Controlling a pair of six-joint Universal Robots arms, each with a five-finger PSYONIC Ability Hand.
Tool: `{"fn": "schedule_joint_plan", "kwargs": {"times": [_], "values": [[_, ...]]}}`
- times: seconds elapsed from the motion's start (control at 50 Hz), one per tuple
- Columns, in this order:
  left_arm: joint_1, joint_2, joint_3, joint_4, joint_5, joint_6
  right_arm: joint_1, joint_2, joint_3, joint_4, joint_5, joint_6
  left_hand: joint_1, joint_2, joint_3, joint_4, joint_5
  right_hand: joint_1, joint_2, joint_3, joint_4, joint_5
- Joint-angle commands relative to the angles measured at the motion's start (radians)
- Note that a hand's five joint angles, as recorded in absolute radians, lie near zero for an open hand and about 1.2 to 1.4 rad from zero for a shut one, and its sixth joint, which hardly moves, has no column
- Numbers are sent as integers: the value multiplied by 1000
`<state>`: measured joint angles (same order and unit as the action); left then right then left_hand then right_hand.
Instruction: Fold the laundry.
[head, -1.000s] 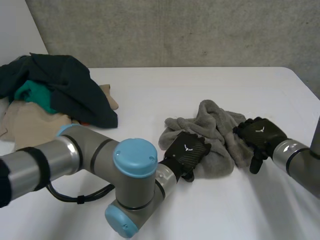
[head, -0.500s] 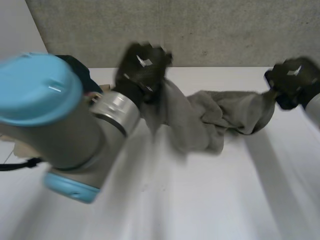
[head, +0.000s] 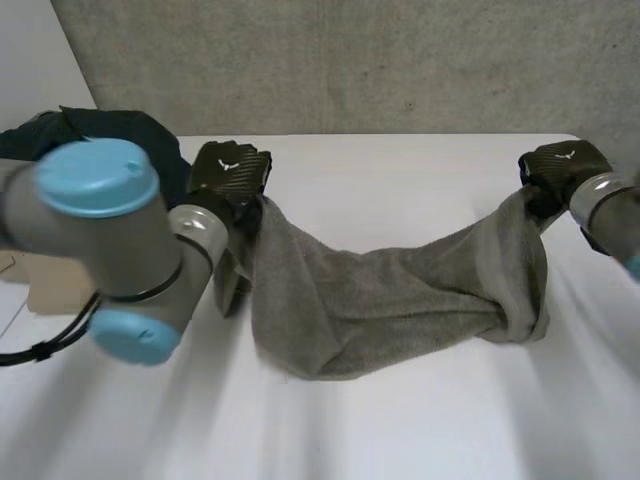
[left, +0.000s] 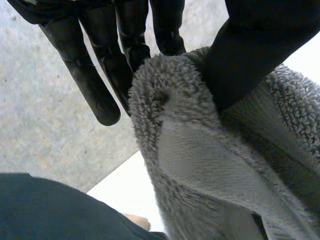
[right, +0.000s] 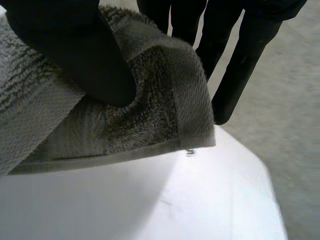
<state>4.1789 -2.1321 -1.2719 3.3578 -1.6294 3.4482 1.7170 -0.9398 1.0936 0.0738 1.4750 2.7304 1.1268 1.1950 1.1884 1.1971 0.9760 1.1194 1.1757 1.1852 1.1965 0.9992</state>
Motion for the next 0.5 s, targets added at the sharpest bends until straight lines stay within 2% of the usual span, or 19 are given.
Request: {"fn": "schedule_joint_plan", "kwargs": {"times": [0.02,0.04,0.06,0.08,0.1,0.16,0.22,0.34,0.46,0.5], "values": [[78,-209,213,63,6,-1,18,85,0,-368,145,-3,269,201,208,199,246,277,221,211,200,223],[81,-222,232,66,16,-4,19,94,0,-393,145,-4,-53,-121,-114,-123,-77,162,105,96,84,107],[81,-224,235,68,25,-4,21,105,0,-408,140,-9,-312,-380,-373,-382,-336,-290,-346,-356,-367,-344],[78,-226,236,68,37,-4,26,117,-4,-405,140,-14,-544,-612,-606,-614,-568,-945,-1001,-1011,-1022,-999],[73,-224,230,68,63,-1,29,124,-8,-398,142,-15,-767,-835,-829,-837,-791,-945,-1001,-1011,-1022,-999],[57,-207,192,63,77,6,36,122,-8,-352,139,-20,-901,-970,-963,-972,-925,-945,-1001,-1011,-1022,-999],[49,-175,134,61,77,8,46,92,11,-293,136,-23,-881,-949,-943,-951,-905,-945,-1001,-1011,-1022,-999],[69,-3,-78,61,91,32,39,-31,100,-160,113,-24,-778,-847,-840,-849,-802,-945,-1001,-1011,-1022,-999],[73,135,-286,68,106,52,36,-135,239,-7,15,-32,-678,-747,-740,-749,-702,-945,-1001,-1011,-1022,-999],[69,165,-359,71,147,58,33,-154,275,35,-19,-44,-678,-747,-740,-749,-702,-945,-1001,-1011,-1022,-999]]}}
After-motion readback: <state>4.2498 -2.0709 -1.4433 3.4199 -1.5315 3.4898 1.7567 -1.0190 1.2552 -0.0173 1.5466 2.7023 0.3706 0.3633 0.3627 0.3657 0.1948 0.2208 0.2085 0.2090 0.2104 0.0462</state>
